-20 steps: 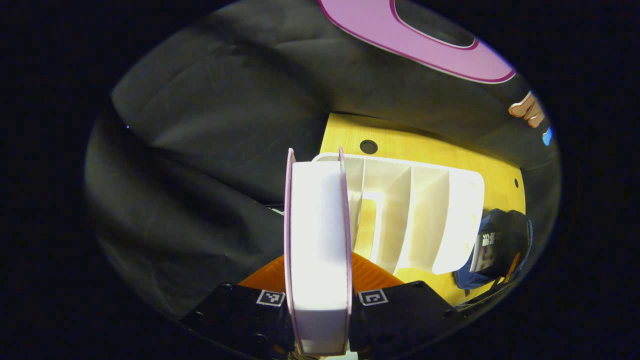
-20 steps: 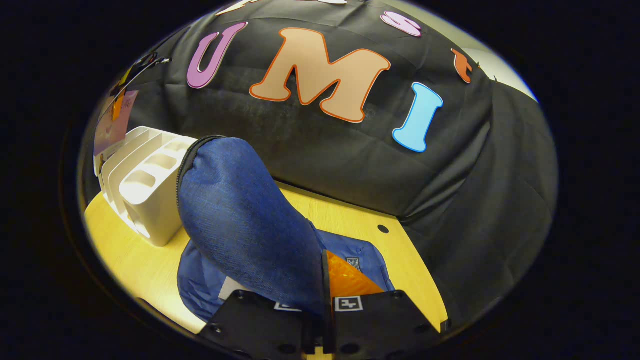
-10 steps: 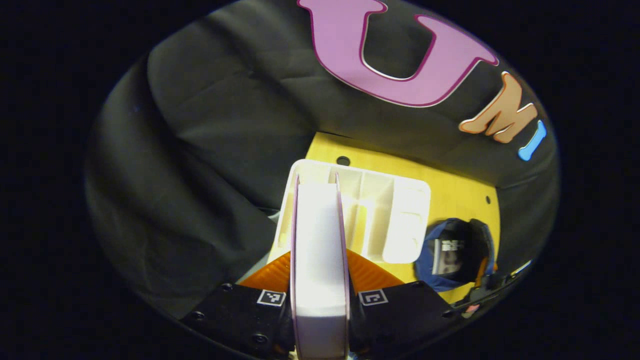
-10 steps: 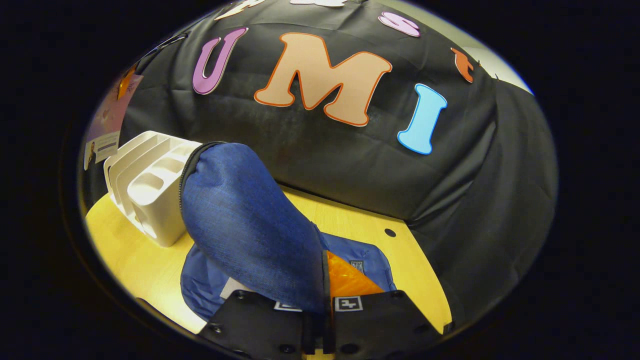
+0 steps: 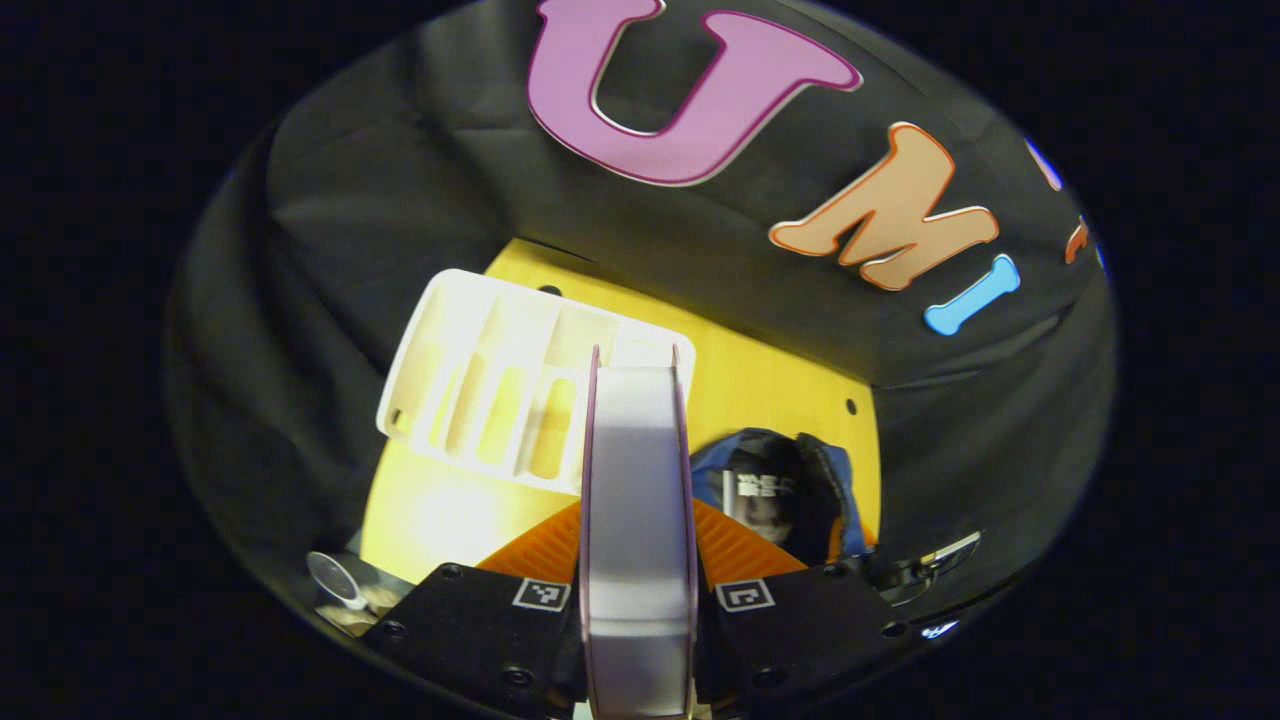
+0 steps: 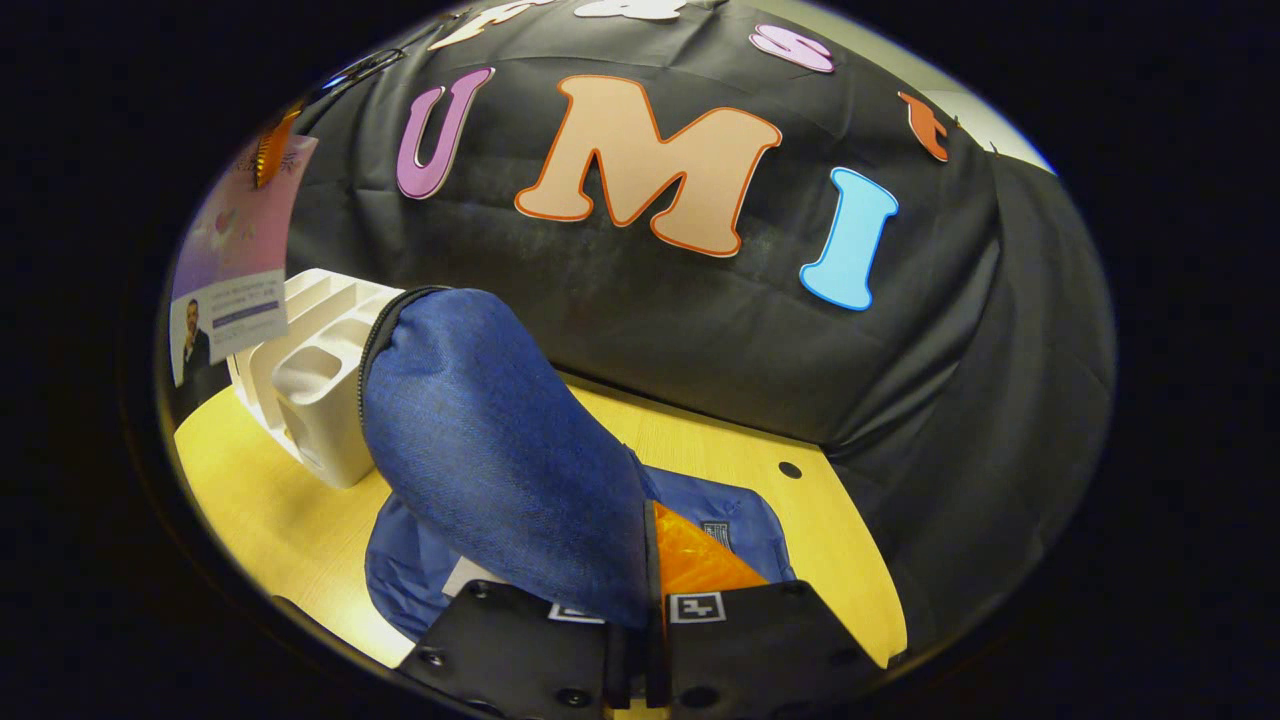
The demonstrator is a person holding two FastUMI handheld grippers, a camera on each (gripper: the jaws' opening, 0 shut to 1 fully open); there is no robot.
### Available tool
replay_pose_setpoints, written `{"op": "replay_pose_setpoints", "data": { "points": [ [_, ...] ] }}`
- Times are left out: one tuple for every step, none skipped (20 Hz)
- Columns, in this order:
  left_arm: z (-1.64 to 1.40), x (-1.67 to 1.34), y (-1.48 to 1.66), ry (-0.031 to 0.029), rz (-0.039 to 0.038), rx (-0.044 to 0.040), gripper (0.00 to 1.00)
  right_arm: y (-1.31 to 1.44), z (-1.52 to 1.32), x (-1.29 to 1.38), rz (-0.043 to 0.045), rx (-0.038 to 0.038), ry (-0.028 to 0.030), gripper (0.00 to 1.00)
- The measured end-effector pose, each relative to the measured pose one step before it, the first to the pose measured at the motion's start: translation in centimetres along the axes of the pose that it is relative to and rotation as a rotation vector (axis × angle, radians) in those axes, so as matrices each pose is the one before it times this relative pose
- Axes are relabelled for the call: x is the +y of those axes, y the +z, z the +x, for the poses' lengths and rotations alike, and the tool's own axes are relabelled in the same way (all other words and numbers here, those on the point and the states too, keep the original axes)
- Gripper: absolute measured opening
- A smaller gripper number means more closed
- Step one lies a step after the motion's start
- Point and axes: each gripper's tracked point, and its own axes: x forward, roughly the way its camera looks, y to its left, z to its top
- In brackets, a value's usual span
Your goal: Open the schoolbag, grab two books from the bookshelf and put them into the schoolbag.
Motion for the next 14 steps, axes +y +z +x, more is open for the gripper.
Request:
{"op": "replay_pose_setpoints", "data": {
  "points": [
    [0.977,-1.655,-0.906,-0.04411,-0.01138,0.00154,0.38,0.037,-0.014,-0.033,0.00727,0.00077,0.00721,0.07],
    [1.115,-1.429,-0.917,-0.04014,-0.00454,0.00266,0.38,-0.037,0.027,-0.163,0.00837,0.00093,0.00730,0.07],
    [1.518,-1.387,-0.880,-0.03624,-0.00136,0.00497,0.38,0.036,0.055,-0.044,0.00785,0.00227,0.00628,0.07],
    [1.449,-1.169,-0.693,-0.02876,-0.00305,0.00453,0.38,0.045,-0.037,0.011,0.00784,0.00027,0.00670,0.07],
    [1.360,-0.899,-0.902,-0.02567,-0.00389,0.01104,0.38,0.029,0.009,-0.067,0.00589,-0.00002,0.00504,0.07],
    [1.432,-0.767,-0.857,-0.02212,-0.00483,0.00761,0.38,-0.054,-0.074,-0.033,0.00700,0.00077,0.00534,0.07],
    [1.463,-0.645,-0.646,-0.01889,-0.00626,0.00448,0.38,-0.039,-0.042,-0.053,0.01025,0.00088,0.00560,0.07],
    [1.543,-0.462,-0.515,-0.01799,-0.01506,-0.00367,0.38,-0.043,-0.002,-0.131,0.01305,0.00186,0.00787,0.07],
    [1.595,-0.408,-0.399,-0.02440,-0.02903,-0.00616,0.38,0.019,0.039,-0.162,0.01330,0.00014,0.00823,0.07],
    [1.491,-0.371,-0.316,-0.02736,-0.04262,-0.01033,0.36,-0.032,-0.030,-0.129,0.01094,0.00211,0.00909,0.07],
    [1.486,-0.278,-0.417,-0.03049,-0.03884,-0.00878,0.37,0.058,0.012,-0.124,0.00691,-0.00001,0.00795,0.07],
    [1.299,0.155,-0.676,-0.02067,-0.02762,-0.01515,0.38,0.056,-0.023,-0.169,0.00679,-0.00006,0.00708,0.07],
    [1.020,0.329,-0.469,-0.01238,-0.00648,-0.02252,0.39,0.027,0.055,-0.238,0.00722,-0.00045,0.00680,0.07],
    [1.095,0.302,-0.310,-0.00632,0.00301,-0.02361,0.38,-0.123,-0.098,-0.134,0.00664,-0.00067,0.00787,0.07]
  ]
}}
